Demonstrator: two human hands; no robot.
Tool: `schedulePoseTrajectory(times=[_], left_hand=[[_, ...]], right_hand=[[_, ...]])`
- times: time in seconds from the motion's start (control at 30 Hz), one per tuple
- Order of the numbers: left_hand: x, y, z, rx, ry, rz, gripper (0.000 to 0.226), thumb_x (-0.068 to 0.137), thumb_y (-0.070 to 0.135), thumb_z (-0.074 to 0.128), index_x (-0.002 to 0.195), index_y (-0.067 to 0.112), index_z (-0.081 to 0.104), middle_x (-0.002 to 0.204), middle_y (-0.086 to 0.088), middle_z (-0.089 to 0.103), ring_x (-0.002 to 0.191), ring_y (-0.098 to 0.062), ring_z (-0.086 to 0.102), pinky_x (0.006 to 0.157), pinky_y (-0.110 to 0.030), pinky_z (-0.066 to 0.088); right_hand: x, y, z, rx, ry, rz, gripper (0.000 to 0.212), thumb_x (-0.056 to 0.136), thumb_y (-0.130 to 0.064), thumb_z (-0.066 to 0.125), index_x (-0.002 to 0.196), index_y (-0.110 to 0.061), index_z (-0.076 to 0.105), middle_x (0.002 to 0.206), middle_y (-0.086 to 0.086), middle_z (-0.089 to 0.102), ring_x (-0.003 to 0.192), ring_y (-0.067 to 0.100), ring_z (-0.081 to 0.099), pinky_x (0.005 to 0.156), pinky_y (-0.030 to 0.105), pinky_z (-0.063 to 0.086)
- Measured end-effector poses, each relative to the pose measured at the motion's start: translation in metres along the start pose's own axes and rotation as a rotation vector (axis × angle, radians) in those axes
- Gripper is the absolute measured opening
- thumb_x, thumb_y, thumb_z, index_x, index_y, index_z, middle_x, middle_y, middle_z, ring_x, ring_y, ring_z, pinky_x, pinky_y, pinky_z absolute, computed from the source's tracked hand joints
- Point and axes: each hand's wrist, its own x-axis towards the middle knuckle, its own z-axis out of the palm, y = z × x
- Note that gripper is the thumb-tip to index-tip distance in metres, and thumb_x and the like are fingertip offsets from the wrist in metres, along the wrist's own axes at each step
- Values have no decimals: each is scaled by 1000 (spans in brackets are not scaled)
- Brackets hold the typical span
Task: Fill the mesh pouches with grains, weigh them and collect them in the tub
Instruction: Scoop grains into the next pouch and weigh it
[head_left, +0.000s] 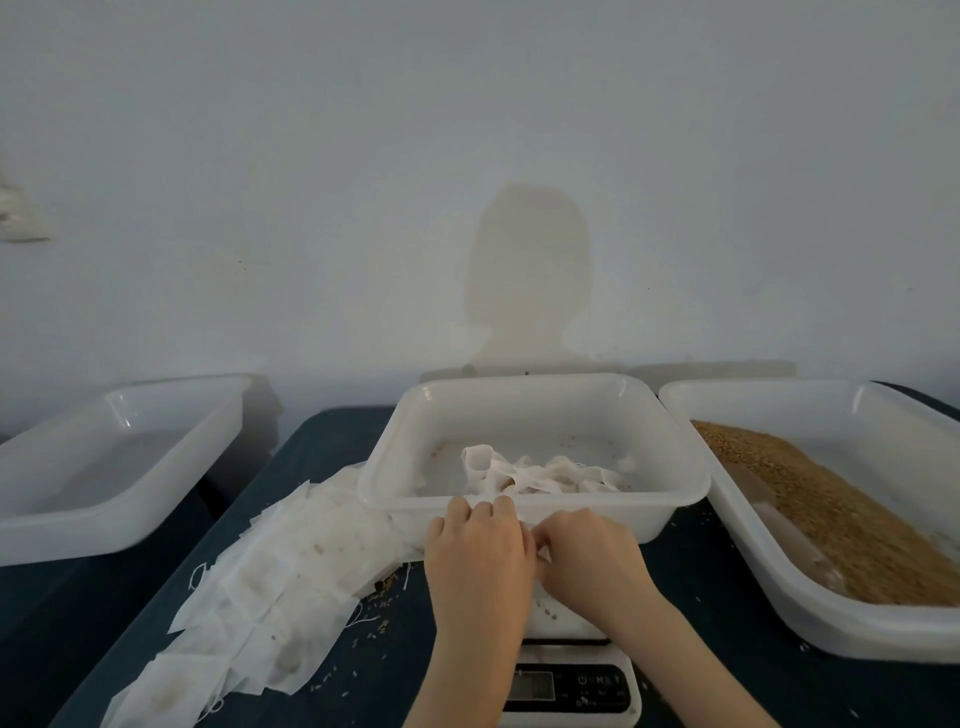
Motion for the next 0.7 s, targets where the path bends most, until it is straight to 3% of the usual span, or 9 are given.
schedulePoseTrajectory(times=[0.13, 0.27, 0.37, 0.47, 0.53, 0.63, 0.7], left_hand=[[-2, 5, 4, 34, -10, 18, 36, 46, 17, 85, 46, 17, 49, 39, 4, 43, 43, -14, 43, 42, -27, 33], [-6, 7, 11, -26, -23, 47, 34, 48, 21, 84, 46, 19, 50, 40, 7, 45, 44, -14, 44, 42, -27, 36], [-10, 6, 18, -113, -76, 81, 32, 51, 27, 84, 48, 23, 52, 41, 10, 47, 46, -9, 44, 43, -23, 37], [-11, 3, 26, -255, -104, 44, 25, 69, 33, 75, 56, 27, 54, 48, 15, 47, 54, -5, 43, 50, -14, 33], [-8, -1, 30, -386, -155, 17, 24, 82, 42, 63, 64, 32, 51, 57, 18, 46, 65, -2, 43, 55, -11, 29], [-3, -10, 31, -727, -348, -10, 21, 78, 62, 56, 84, 43, 50, 86, 26, 54, 92, 11, 45, 74, -10, 35], [0, -19, 29, -853, -533, 34, 46, 71, 65, 63, 110, 50, 42, 115, 34, 45, 111, 18, 37, 90, -10, 33]], right_hand=[[6, 1, -6, -95, -59, -40, 23, 89, -11, 50, 92, -29, 64, 89, -7, 63, 73, 11, 50, 66, 22, 37], [5, 13, 1, -72, -100, -110, 22, 87, -6, 54, 95, -22, 67, 95, -4, 49, 85, 10, 42, 65, 21, 35], [2, 23, 2, -94, -133, -145, 16, 86, -20, 60, 98, -27, 68, 103, -5, 48, 94, 11, 47, 76, 23, 44], [-1, 28, -4, -45, -172, -98, 14, 87, -35, 57, 92, -30, 69, 88, -11, 57, 81, 8, 54, 70, 21, 45], [-2, 30, -8, -45, -146, -72, 26, 87, -42, 50, 82, -25, 69, 79, -8, 65, 74, 10, 60, 64, 21, 46], [-4, 32, -18, -74, -109, -43, 31, 86, -39, 48, 61, -24, 58, 60, -9, 53, 55, 5, 51, 50, 16, 34], [-7, 32, -31, -45, -138, -60, 28, 86, -37, 51, 59, -35, 59, 56, -12, 49, 52, 2, 45, 49, 14, 31]])
